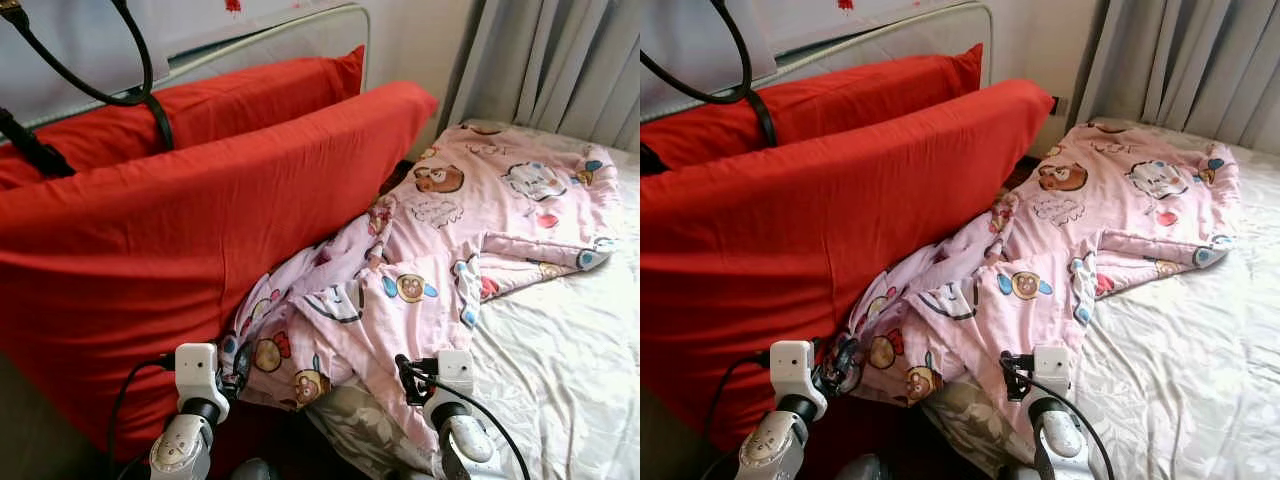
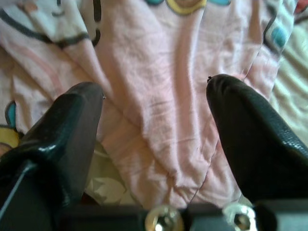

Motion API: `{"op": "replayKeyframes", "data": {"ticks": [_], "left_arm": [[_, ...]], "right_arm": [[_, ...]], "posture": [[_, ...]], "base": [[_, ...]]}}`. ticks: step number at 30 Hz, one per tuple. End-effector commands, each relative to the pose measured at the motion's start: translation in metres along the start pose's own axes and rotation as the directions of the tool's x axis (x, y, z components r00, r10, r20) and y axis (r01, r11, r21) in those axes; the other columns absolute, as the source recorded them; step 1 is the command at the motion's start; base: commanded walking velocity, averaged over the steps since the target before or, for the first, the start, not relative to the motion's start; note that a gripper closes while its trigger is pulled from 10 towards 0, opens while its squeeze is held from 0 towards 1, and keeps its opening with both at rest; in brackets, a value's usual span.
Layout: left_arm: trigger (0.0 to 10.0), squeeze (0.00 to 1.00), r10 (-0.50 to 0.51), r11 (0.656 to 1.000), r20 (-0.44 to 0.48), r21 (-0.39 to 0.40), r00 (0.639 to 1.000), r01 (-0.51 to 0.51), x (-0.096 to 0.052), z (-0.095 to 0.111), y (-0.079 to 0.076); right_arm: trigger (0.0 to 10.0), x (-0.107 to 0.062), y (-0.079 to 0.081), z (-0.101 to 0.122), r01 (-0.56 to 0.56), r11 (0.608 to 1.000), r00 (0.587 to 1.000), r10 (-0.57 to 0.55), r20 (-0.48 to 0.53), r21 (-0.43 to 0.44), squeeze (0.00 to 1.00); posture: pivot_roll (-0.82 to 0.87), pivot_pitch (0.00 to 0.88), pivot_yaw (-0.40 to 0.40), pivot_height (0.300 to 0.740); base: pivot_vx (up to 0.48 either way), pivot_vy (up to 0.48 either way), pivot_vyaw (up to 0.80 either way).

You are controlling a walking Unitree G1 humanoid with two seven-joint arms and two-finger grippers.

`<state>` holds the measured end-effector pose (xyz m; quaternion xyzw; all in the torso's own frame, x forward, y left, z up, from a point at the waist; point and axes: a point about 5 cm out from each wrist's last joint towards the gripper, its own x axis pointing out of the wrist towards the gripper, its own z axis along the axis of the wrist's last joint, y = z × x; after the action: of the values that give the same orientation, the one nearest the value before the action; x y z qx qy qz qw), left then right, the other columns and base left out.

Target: Clean up the room

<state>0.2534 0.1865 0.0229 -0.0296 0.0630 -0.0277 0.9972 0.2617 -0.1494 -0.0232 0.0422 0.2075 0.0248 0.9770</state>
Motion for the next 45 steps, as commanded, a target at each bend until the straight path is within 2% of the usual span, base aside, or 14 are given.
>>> {"op": "replayKeyframes", "data": {"ticks": [1, 7, 11, 12, 13, 18, 19, 20, 21, 26, 37, 41, 45], "left_arm": [[10.0, 0.00, -0.008, 1.000, -0.006, 0.003, 1.000, 0.008, 0.000, 0.001, 0.001], [10.0, 0.00, -0.021, 1.000, -0.007, 0.004, 1.000, 0.021, -0.001, 0.003, -0.004], [10.0, 0.00, -0.027, 1.000, -0.009, 0.002, 1.000, 0.027, -0.005, 0.004, -0.005], [10.0, 0.00, -0.027, 1.000, -0.010, 0.003, 1.000, 0.027, -0.006, 0.003, -0.004], [10.0, 0.00, -0.029, 1.000, -0.017, 0.004, 0.999, 0.029, -0.008, 0.002, -0.004], [10.0, 0.00, -0.027, 1.000, -0.028, 0.007, 0.999, 0.028, -0.015, 0.002, -0.003], [10.0, 0.00, -0.026, 1.000, -0.029, 0.008, 0.999, 0.027, -0.017, 0.001, -0.003], [10.0, 0.00, -0.025, 1.000, -0.032, 0.009, 0.999, 0.025, -0.019, 0.001, -0.002], [10.0, 0.00, -0.023, 1.000, -0.036, 0.011, 0.999, 0.024, -0.022, 0.001, -0.002], [10.0, 0.00, -0.019, 1.000, -0.055, 0.018, 0.998, 0.020, -0.035, 0.000, 0.002], [10.0, 0.00, -0.011, 1.000, -0.081, 0.016, 0.997, 0.012, -0.050, 0.002, 0.002], [10.0, 0.00, -0.007, 1.000, -0.089, 0.016, 0.996, 0.008, -0.053, 0.002, 0.002], [10.0, 0.00, -0.005, 1.000, -0.093, 0.015, 0.996, 0.006, -0.057, 0.003, 0.002]], "right_arm": [[10.0, 0.001, 0.002, 0.001, -0.003, 1.000, 1.000, 0.003, -0.009, -0.012, 0.00], [10.0, 0.001, -0.002, -0.001, 0.036, 0.999, 0.999, -0.036, -0.030, -0.004, 0.00], [10.0, 0.001, -0.010, -0.008, 0.106, 0.994, 0.987, -0.108, -0.117, -0.019, 0.00], [10.0, 0.000, -0.011, -0.010, 0.108, 0.994, 0.986, -0.110, -0.127, -0.016, 0.22], [10.0, 0.000, -0.011, -0.010, 0.118, 0.993, 0.985, -0.114, -0.128, 0.023, 1.00], [10.0, 0.000, -0.014, -0.012, 0.164, 0.983, 0.976, -0.150, -0.160, 0.078, 1.00], [10.0, 0.000, -0.015, -0.012, 0.172, 0.981, 0.974, -0.156, -0.166, 0.086, 0.96], [10.0, 0.000, -0.015, -0.013, 0.177, 0.980, 0.972, -0.160, -0.170, 0.089, 0.23], [10.0, 0.000, -0.015, -0.013, 0.180, 0.979, 0.971, -0.162, -0.173, 0.092, 0.00], [10.0, 0.005, -0.015, -0.004, 0.180, 0.978, 0.973, -0.162, -0.166, 0.102, 0.00], [10.0, 0.014, -0.019, 0.014, 0.191, 0.978, 0.975, -0.179, -0.134, 0.080, 0.00], [10.0, 0.013, -0.021, 0.011, 0.211, 0.976, 0.968, -0.200, -0.154, 0.059, 0.00], [10.0, 0.012, -0.014, 0.006, 0.158, 0.985, 0.975, -0.144, -0.171, 0.074, 0.00]], "posture": [[0.01, 0.064, 0.013, 0.612], [0.02, 0.100, 0.019, 0.608], [0.03, 0.129, 0.023, 0.608], [0.03, 0.132, 0.024, 0.608], [0.04, 0.143, 0.026, 0.608], [0.06, 0.168, 0.032, 0.608], [0.06, 0.174, 0.034, 0.608], [0.06, 0.176, 0.035, 0.608], [0.07, 0.183, 0.036, 0.608], [0.08, 0.206, 0.039, 0.608], [0.10, 0.250, 0.036, 0.608], [0.09, 0.256, 0.035, 0.608], [0.10, 0.262, 0.034, 0.608]], "base": [[0.000, 0.000, 0.00], [0.000, 0.000, 0.00], [0.000, 0.000, 0.00], [0.000, 0.000, 0.00], [0.000, 0.000, 0.00], [0.000, 0.000, 0.00], [0.000, 0.000, 0.00], [0.000, 0.000, 0.00], [0.000, 0.000, 0.00], [0.000, 0.000, 0.00], [0.000, 0.000, 0.00], [0.000, 0.000, 0.00], [0.000, 0.000, 0.00]]}}
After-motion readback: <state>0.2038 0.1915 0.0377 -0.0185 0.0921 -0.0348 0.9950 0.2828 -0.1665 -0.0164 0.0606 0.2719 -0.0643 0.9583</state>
